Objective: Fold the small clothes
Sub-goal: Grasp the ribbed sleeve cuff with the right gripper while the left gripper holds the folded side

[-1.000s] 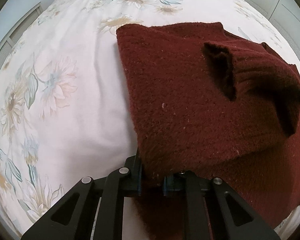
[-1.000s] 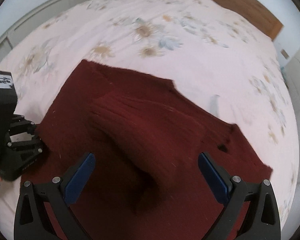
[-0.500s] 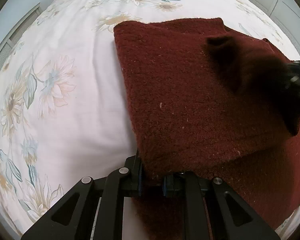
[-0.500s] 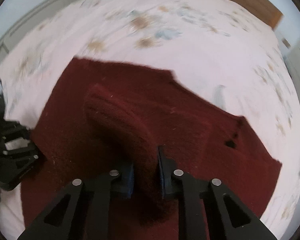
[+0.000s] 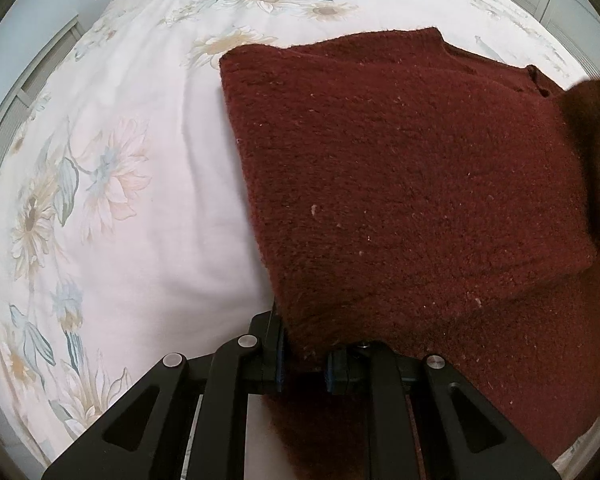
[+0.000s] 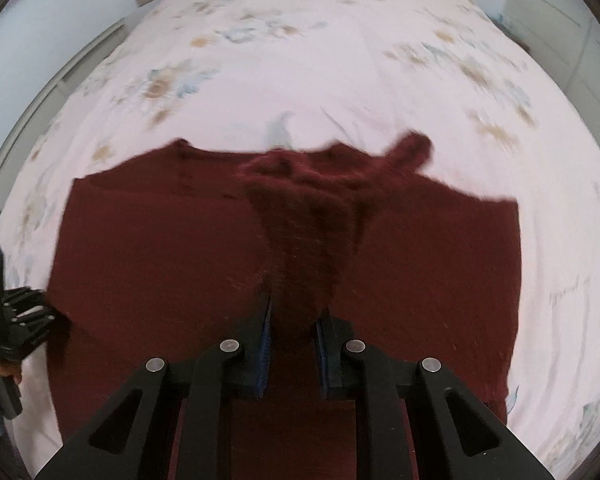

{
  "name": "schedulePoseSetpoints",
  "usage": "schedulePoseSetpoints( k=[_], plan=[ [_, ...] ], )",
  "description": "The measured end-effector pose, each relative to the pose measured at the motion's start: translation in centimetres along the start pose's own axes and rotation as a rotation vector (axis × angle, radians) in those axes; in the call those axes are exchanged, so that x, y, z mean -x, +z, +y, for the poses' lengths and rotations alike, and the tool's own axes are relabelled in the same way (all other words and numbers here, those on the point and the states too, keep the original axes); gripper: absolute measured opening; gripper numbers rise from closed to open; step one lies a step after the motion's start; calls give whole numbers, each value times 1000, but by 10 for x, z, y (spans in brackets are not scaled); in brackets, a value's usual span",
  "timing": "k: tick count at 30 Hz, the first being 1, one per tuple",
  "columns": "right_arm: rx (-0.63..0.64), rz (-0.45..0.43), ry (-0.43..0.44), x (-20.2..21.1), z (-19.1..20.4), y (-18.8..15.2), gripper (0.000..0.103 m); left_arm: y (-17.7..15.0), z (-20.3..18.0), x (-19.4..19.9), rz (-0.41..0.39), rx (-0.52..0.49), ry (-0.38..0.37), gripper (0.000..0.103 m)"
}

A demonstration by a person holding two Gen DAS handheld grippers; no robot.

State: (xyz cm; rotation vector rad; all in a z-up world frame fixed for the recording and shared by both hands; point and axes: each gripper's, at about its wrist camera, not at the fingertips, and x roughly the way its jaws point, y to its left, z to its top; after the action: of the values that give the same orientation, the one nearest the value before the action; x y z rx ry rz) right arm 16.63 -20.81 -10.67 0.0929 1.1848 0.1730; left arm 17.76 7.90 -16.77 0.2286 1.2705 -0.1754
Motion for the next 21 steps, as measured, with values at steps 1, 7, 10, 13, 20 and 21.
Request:
schedulePoseSetpoints(
  k=[1,7,10,13,20,21],
  plan=[
    [-19,9,2,-4,-7,-5,19,0,-1,-1,1,0,1,12],
    [-86,50,-18,-11,-38,-30,25,2,-7,-4,4,-4,12,12],
    [-124,77,-67,-8,-56,-42,29,2,-8,-5,2,-2,14,12],
    [-191,71,-72,8,-76,-48,56,3,-11,-7,1,-3,19,12],
    [-273,7,-38,42,-99,-25,77,4,-16,-10,2,0,28,12],
    [-270,19,-42,36,-99,-18,77,4,-17,-11,2,2,29,12]
  ],
)
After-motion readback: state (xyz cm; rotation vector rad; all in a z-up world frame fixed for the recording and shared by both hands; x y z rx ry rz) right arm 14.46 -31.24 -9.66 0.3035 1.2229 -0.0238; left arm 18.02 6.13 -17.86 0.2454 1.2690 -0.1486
